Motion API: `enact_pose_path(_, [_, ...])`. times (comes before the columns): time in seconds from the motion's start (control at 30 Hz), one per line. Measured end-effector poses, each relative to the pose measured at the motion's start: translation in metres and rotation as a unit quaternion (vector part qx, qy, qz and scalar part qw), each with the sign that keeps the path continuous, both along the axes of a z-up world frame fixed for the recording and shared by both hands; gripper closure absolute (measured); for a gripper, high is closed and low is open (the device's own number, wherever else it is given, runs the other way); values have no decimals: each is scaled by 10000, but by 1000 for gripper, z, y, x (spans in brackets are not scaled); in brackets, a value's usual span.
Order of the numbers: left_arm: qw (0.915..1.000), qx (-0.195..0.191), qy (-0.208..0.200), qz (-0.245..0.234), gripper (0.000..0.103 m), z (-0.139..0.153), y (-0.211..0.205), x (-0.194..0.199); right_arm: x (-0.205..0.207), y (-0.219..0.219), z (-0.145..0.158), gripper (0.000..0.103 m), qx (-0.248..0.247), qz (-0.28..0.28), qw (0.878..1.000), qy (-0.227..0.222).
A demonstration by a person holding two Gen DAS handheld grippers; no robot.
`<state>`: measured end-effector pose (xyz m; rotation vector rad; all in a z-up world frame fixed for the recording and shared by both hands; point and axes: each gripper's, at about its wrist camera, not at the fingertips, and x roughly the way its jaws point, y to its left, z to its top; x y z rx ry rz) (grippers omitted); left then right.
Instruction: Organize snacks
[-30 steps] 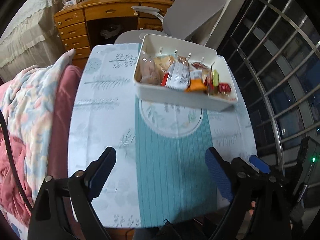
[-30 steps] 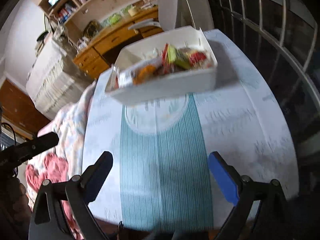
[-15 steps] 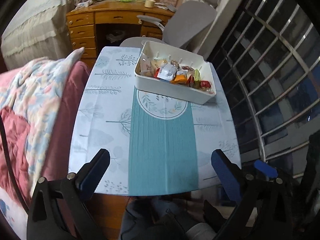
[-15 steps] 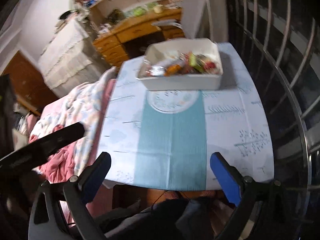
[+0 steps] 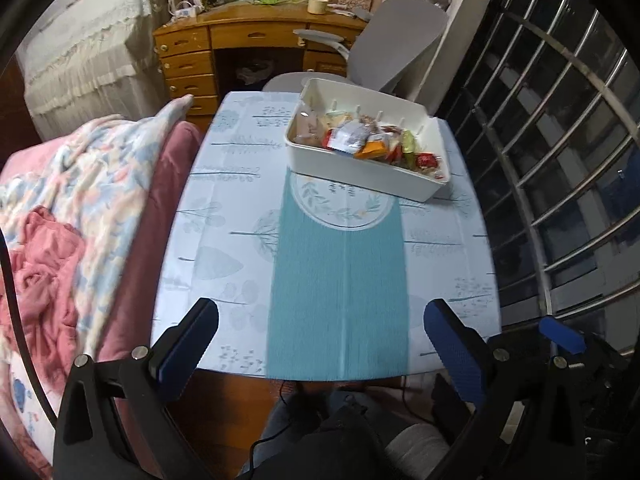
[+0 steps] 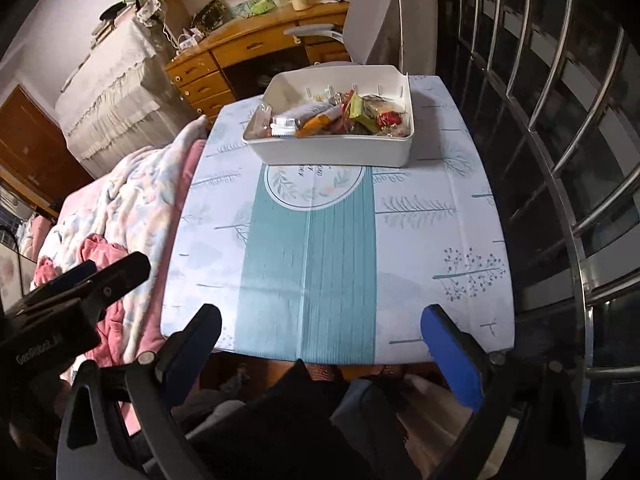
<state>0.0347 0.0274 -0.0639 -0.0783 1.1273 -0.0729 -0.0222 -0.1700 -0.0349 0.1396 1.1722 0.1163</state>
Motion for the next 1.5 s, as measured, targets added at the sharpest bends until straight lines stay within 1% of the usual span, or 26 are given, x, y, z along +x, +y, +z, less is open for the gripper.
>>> enact_pose_path(0.17, [9998,162,24,83,1,-10,-2,-1,0,4,-7,2,-85,159,9998,2])
enact_pose_path(0.3, [9996,257,48,53,1,-17,-9,1,3,6,-9,2,-193,221,9996,-2])
enact_pose_path(0.4, [9995,247,167,69,1,-22,-10,7,7,5,-11,2,-258,243,9994,35])
enact_pose_path(0.8, [9993,223,289,-76,1,-34,-19,17,15,0,-22,2,-372,176,9987,312])
enact_pose_path(1.5, [9992,235,306,-124,1,-36,-31,29,24,-12,-27,2,-407,76,9982,432])
